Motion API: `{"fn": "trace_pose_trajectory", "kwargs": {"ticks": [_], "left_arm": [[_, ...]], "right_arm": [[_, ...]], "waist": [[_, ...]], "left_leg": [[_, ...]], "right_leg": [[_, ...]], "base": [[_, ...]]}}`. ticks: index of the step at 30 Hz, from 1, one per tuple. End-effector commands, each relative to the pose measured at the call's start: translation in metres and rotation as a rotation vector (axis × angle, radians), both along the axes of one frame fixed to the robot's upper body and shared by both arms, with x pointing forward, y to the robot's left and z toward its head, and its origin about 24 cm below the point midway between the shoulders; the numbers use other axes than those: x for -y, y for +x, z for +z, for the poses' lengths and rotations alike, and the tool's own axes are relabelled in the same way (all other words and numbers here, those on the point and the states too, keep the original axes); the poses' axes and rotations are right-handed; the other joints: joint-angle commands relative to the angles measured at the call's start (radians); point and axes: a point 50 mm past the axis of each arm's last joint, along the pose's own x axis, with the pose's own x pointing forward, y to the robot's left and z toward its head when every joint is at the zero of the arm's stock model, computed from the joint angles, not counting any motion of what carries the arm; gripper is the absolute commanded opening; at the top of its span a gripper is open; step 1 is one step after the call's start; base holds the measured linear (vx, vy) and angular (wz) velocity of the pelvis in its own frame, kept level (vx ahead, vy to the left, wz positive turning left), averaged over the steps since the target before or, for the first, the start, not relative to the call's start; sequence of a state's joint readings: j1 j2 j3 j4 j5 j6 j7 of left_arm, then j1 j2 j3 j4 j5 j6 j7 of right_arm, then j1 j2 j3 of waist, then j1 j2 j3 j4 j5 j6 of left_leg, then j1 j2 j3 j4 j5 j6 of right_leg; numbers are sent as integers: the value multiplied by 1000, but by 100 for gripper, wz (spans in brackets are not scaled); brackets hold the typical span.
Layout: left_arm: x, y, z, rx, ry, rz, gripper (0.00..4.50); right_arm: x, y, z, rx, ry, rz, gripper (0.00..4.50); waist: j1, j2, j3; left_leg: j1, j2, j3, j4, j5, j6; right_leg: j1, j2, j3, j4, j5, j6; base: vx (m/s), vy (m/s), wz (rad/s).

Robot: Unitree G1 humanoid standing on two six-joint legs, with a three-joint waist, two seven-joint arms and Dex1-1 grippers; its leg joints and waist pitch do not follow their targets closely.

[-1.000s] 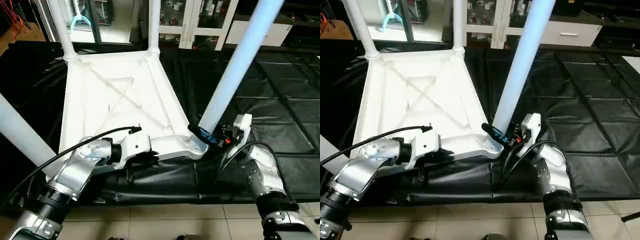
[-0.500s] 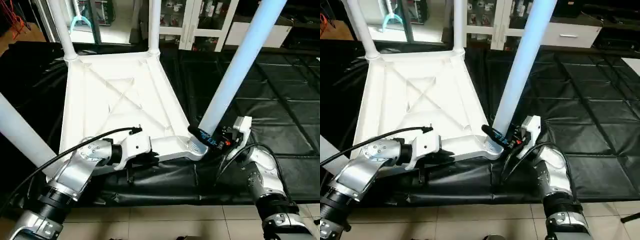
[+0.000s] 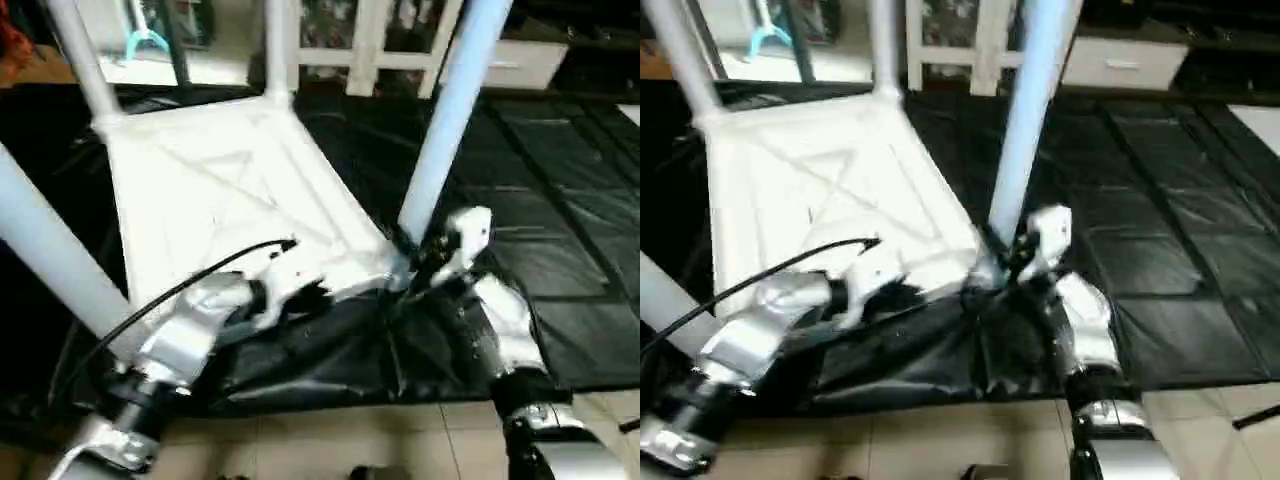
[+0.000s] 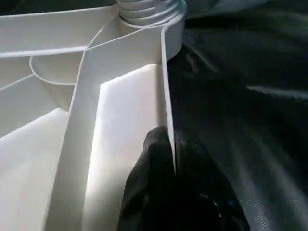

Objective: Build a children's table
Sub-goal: Insert table leg to table base

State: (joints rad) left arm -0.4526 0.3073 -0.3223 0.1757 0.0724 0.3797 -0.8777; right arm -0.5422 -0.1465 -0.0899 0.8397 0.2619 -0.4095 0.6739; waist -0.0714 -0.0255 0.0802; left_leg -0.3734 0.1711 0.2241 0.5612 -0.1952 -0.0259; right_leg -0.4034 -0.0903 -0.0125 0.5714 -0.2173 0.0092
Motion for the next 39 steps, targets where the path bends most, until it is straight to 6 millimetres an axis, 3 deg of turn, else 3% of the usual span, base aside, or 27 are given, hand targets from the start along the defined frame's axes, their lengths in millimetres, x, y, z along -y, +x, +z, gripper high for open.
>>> {"fn": "trace_pose_trajectory", "kwargs": {"ticks": [1, 2, 4, 5, 6, 7, 9, 10, 13, 16, 20, 28, 32, 39], "left_arm": [[8, 7, 4, 15, -46, 70, 0], [17, 22, 12, 57, -73, 203, 0], [17, 23, 13, 60, -75, 211, 0], [21, 31, 17, 88, -87, 284, 0], [23, 38, 21, 119, -99, 362, 0], [27, 49, 30, 164, -129, 489, 0], [29, 53, 34, 182, -145, 552, 0], [30, 56, 38, 202, -155, 601, 0], [33, 59, 45, 243, -161, 649, 0], [35, 58, 45, 243, -166, 657, 0], [35, 55, 38, 216, -153, 632, 0], [38, 51, 32, 190, -130, 570, 0], [37, 51, 30, 185, -123, 555, 0], [38, 48, 27, 170, -112, 500, 0]], "right_arm": [[16, -14, -52, -267, -80, -166, 185], [11, -5, -48, -271, -99, -252, 185], [11, -5, -47, -271, -100, -257, 185], [9, -1, -45, -269, -122, -309, 185], [8, 2, -44, -268, -141, -356, 185], [6, 6, -43, -271, -160, -453, 185], [5, 8, -42, -272, -167, -505, 185], [3, 9, -41, -271, -174, -542, 185], [-5, 12, -38, -235, -210, -580, 185], [-12, 12, -38, -239, -201, -591, 185], [-19, 14, -35, -236, -146, -577, 185], [-31, 18, -24, -207, -4, -438, 185], [-35, 19, -18, -157, -29, -363, 185], [-43, 18, -10, -112, 28, -217, 185]], "waist": [[-6, 2, -17], [-6, 0, -21], [0, 1, -29], [2, 0, -31], [4, 0, -32], [7, -3, -36], [16, -2, -42], [23, -4, -46], [24, -5, -47], [24, -6, -49], [24, -5, -44], [21, -2, -49], [20, -1, -53], [21, -1, -55]], "left_leg": [[22, 68, -50, -94, -503, -43], [23, 67, -44, -90, -449, -41], [24, 65, -35, -81, -374, -24], [19, 65, -33, -79, -338, -8], [11, 63, -28, -73, -254, 20], [18, 62, -20, -64, -198, 45], [14, 59, -18, -57, -127, 85], [8, 58, -17, -48, -38, 135], [6, 57, -17, -41, 21, 190], [5, 58, -17, -36, 39, 221], [6, 62, -17, -39, -24, 209], [5, 62, -18, -32, 27, 235], [6, 61, -19, -27, 67, 251], [3, 63, -20, -22, 68, 264]], "right_leg": [[-20, -48, 36, -96, -462, -135], [-18, -45, 35, -92, -405, -156], [-10, -43, 35, -83, -290, -187], [-3, -43, 35, -77, -234, -197], [6, -40, 33, -66, -121, -221], [3, -37, 32, -61, -55, -242], [15, -38, 30, -49, 16, -259], [23, -39, 28, -34, 143, -265], [27, -40, 26, -24, 240, -274], [28, -41, 24, -21, 244, -275], [24, -40, 22, -29, 124, -265], [30, -40, 21, -18, 208, -290], [33, -40, 20, -12, 243, -308], [36, -44, 20, -8, 232, -325]], "base": [[0, 0, 0], [0, 0, 0], [0, 0, 0], [0, 0, 0], [61, -3, 7], [0, 0, 0], [0, 0, 0], [0, 0, 0], [0, 0, 0], [0, 0, 0], [0, 0, 0], [0, 0, 0], [0, 0, 0], [0, 0, 0]]}}
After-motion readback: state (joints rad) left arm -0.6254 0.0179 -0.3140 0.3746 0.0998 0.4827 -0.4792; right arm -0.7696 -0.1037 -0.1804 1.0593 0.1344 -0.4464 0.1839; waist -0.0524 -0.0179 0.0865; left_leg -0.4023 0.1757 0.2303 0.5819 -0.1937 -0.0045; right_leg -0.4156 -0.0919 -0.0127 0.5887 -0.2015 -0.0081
